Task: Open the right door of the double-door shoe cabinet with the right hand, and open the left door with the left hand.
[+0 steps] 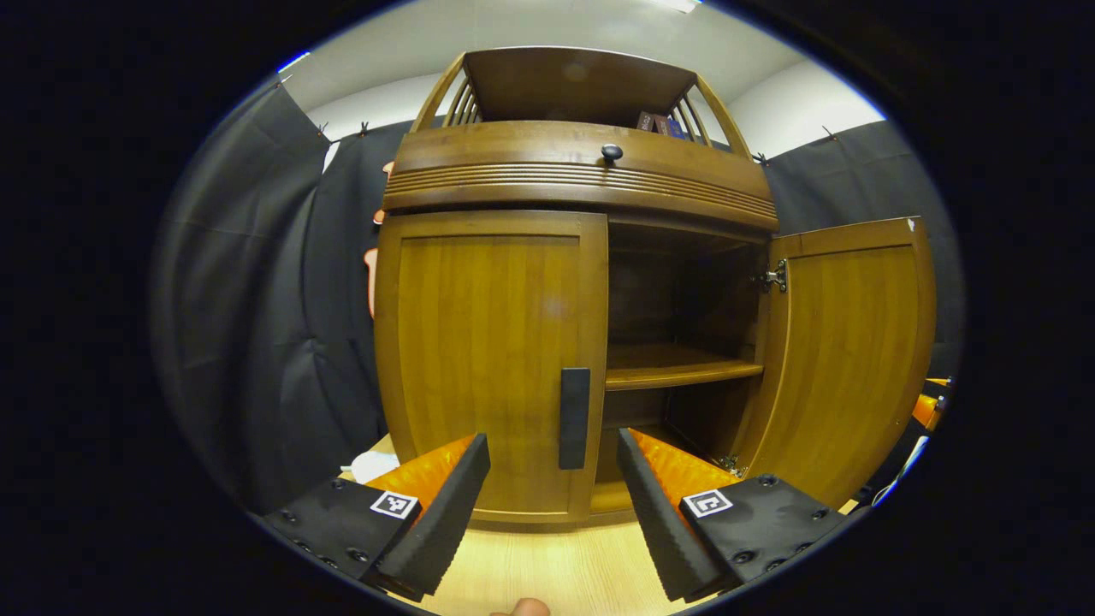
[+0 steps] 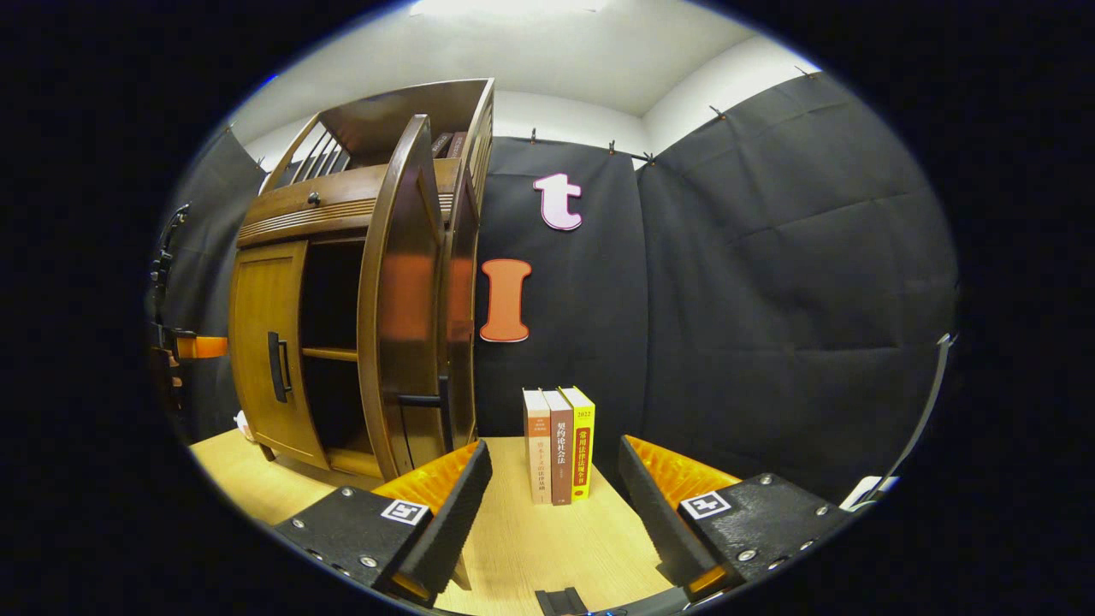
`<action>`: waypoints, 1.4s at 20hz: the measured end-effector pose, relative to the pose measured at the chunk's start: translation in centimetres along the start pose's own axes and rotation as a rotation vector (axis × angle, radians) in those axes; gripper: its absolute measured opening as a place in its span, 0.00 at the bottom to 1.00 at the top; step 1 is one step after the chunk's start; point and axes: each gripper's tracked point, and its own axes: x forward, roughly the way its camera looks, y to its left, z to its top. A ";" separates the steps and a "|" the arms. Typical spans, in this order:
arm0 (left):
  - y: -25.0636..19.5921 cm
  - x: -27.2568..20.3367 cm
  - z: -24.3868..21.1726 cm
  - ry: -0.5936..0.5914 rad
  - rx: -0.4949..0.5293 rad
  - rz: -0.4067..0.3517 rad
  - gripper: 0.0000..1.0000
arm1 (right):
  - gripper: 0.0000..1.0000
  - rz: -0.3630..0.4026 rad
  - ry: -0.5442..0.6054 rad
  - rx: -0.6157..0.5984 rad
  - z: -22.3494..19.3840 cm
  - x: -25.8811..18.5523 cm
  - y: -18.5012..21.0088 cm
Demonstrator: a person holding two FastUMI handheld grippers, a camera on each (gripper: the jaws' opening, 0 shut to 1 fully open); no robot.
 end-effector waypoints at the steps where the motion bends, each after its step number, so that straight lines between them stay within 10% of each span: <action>1: -0.1 0.7 -0.1 -0.002 0.003 -0.002 0.99 | 0.92 -0.005 -0.004 -0.002 0.0 0.0 0.0; 21: -0.4 12.7 -5.0 0.034 0.018 0.013 0.96 | 0.92 -0.092 -0.030 0.040 -0.9 1.5 -1.8; 28: -1.6 13.2 -5.3 0.036 -0.011 -0.025 0.60 | 0.92 -0.100 -0.022 0.019 -1.4 1.5 -1.6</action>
